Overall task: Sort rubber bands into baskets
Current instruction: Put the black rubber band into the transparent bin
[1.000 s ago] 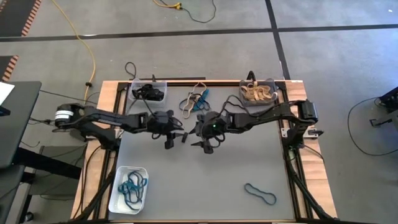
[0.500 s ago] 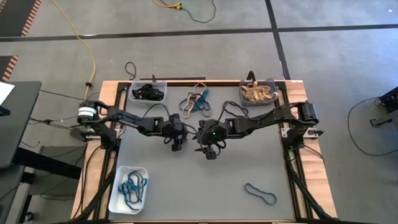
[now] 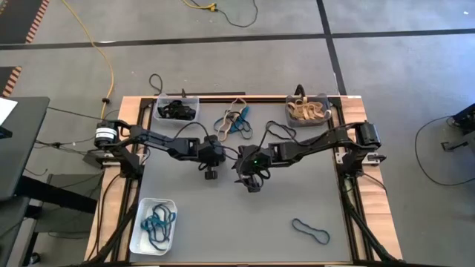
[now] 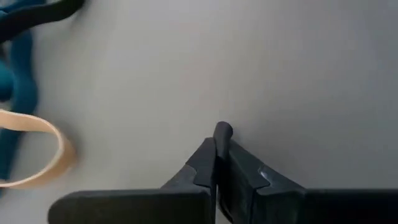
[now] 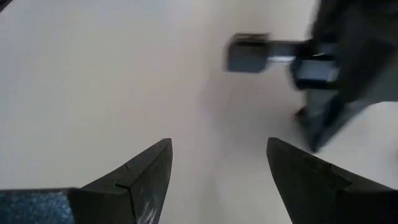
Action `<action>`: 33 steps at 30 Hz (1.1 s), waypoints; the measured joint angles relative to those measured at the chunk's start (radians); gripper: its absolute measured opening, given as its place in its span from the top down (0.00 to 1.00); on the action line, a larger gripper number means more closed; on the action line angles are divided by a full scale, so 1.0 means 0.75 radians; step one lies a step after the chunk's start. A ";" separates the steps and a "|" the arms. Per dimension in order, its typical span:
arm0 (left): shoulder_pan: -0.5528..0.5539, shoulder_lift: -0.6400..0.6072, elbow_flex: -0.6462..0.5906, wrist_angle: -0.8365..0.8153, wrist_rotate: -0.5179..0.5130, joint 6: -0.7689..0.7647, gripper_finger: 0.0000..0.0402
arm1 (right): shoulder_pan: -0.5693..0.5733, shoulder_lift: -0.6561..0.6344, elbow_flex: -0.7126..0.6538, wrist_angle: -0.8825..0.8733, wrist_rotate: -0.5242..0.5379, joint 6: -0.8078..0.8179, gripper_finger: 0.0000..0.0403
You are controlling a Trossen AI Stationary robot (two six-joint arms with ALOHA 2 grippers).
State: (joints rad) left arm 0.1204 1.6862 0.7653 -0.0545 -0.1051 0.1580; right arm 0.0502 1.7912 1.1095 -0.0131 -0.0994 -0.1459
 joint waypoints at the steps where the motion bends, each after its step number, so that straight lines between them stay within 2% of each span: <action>1: 0.000 -0.008 0.013 -0.033 -0.020 0.013 0.99 | 0.009 -0.001 0.000 -0.008 0.000 0.000 0.28; 6: 0.021 -0.093 0.114 -0.259 -0.181 0.087 0.99 | 0.058 -0.001 0.000 -0.071 0.003 0.022 0.28; 9: 0.070 -0.186 0.150 -0.368 -0.275 0.150 1.00 | 0.099 -0.001 0.000 -0.143 0.054 0.047 0.28; 14: 0.272 -0.380 0.169 -0.530 -0.332 0.203 1.00 | 0.185 -0.001 0.000 -0.293 0.148 0.116 0.28; 19: 0.570 -0.509 0.169 -0.616 -0.260 0.206 1.00 | 0.280 -0.001 -0.001 -0.407 0.262 0.184 0.28; 25: 0.914 -0.515 0.169 -0.664 -0.220 0.235 0.98 | 0.363 -0.001 -0.001 -0.474 0.345 0.266 0.28; 27: 1.008 -0.500 0.169 -0.684 -0.213 0.238 0.97 | 0.388 -0.001 -0.001 -0.491 0.370 0.295 0.28; 33: 1.211 -0.493 0.168 -0.751 -0.065 0.235 0.96 | 0.450 -0.001 -0.001 -0.532 0.438 0.346 0.28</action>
State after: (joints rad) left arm 1.0284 1.3163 0.8913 -0.6176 -0.1541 0.3346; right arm 0.3878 1.7905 1.1088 -0.4120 0.2292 0.1133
